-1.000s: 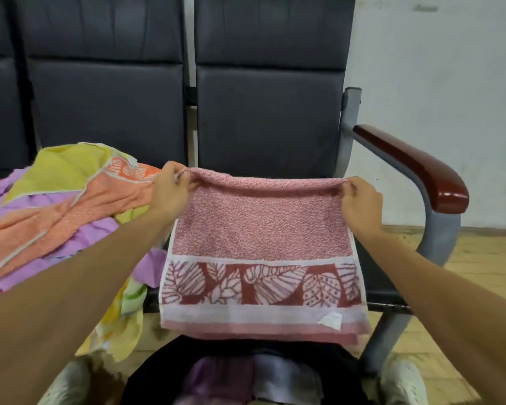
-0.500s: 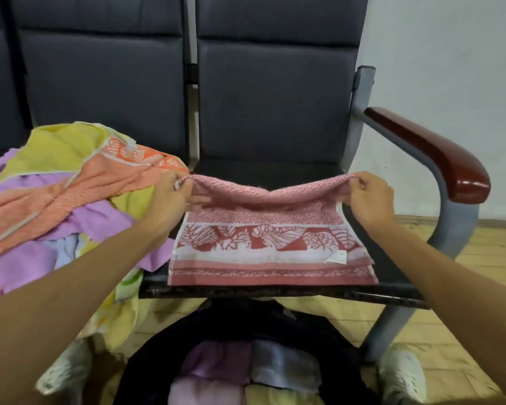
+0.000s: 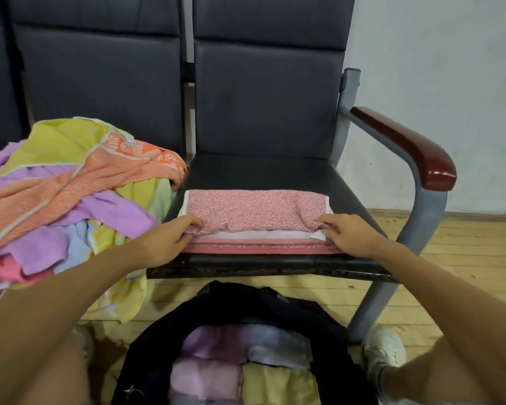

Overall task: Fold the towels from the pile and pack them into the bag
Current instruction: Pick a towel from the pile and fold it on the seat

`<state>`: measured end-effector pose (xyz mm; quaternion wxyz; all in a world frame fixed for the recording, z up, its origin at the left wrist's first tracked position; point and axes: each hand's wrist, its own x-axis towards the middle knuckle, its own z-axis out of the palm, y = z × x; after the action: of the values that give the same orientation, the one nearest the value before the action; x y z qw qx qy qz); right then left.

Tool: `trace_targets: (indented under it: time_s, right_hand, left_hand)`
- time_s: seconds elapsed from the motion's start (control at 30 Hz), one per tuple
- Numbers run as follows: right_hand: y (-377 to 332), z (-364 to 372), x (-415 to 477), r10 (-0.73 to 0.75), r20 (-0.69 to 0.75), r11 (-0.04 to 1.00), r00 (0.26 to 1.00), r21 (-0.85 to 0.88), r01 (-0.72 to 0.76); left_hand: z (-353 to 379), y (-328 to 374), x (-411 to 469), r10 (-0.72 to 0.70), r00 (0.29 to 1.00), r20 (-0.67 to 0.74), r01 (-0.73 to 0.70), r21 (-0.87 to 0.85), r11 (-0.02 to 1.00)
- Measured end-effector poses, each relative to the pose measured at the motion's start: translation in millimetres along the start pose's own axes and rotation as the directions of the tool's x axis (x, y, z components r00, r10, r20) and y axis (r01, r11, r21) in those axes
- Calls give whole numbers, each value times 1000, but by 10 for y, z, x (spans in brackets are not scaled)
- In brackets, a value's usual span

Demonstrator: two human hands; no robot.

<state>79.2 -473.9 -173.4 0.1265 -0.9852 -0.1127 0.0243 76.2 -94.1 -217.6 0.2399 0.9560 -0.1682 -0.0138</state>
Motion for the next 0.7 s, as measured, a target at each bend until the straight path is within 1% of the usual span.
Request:
trace_targets:
  time_s: [0.13, 0.23, 0.3, 0.4, 0.5, 0.53, 0.6, 0.67, 0.7]
  right_hand:
    - [17, 44, 138, -1, -115, 1000, 993, 0, 1]
    - [18, 71, 230, 43, -202, 998, 978, 43, -35]
    - [40, 66, 251, 107, -289, 993, 951, 81, -87]
    - [83, 7, 195, 178, -408, 983, 895, 122, -140]
    - [137, -76, 63, 170, -481, 982, 860, 151, -110]
    - [162, -95, 14, 160, -484, 983, 860, 158, -94]
    - [211, -123, -89, 121, -452, 987, 884, 148, -60]
    - [267, -116, -172, 69, -372, 995, 926, 99, -35]
    - [287, -104, -210, 48, -316, 997, 947, 67, -28]
  left_hand:
    - [15, -10, 143, 23, 989, -148, -26, -24, 999]
    - [-6, 66, 217, -29, 948, -316, 11, -59, 998]
    - [-40, 147, 242, -50, 914, -402, 24, -68, 997]
    - [-94, 301, 226, -13, 866, -500, -32, -82, 996]
    - [-128, 390, 147, -6, 841, -542, -69, -119, 990]
    - [-142, 389, 115, -8, 835, -550, -77, -132, 988]
    - [-178, 367, 57, -19, 836, -549, -69, -140, 988]
    - [-197, 349, -10, -53, 860, -508, -23, -141, 990]
    - [-191, 338, -45, -71, 884, -463, 9, -134, 991]
